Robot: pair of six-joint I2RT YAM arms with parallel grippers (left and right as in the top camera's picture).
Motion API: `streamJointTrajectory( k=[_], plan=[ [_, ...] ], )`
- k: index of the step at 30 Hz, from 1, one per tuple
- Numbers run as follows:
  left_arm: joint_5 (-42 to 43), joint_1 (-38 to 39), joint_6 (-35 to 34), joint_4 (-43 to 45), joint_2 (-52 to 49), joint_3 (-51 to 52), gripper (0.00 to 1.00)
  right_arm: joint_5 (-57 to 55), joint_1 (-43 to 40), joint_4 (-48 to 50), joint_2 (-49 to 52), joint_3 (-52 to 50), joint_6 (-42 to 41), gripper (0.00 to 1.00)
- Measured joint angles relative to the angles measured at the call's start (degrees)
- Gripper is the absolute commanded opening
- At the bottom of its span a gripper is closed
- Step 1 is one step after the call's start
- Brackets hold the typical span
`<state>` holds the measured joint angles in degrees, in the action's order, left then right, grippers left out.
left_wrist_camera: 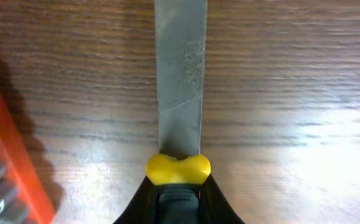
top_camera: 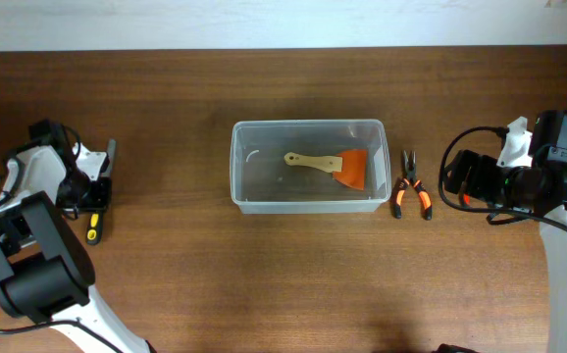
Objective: Pack container
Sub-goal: 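Grasp the yellow-handled file with the left gripper and lift, then carry the file into the container and release it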
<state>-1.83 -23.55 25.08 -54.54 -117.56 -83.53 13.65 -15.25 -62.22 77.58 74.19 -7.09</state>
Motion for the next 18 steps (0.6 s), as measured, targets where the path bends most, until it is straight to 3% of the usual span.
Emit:
streamJointTrajectory(
  k=[10, 18],
  plan=[
    [1.2, 8.9, 1.9, -15.4, 0.2, -23.8, 0.02, 0.0, 0.0, 0.0, 0.0, 0.0, 0.0, 0.99],
    [2.9, 25.4, 7.9, -21.9, 2.3, -37.4, 0.02, 0.0, 0.0, 0.0, 0.0, 0.0, 0.0, 0.99]
  ],
)
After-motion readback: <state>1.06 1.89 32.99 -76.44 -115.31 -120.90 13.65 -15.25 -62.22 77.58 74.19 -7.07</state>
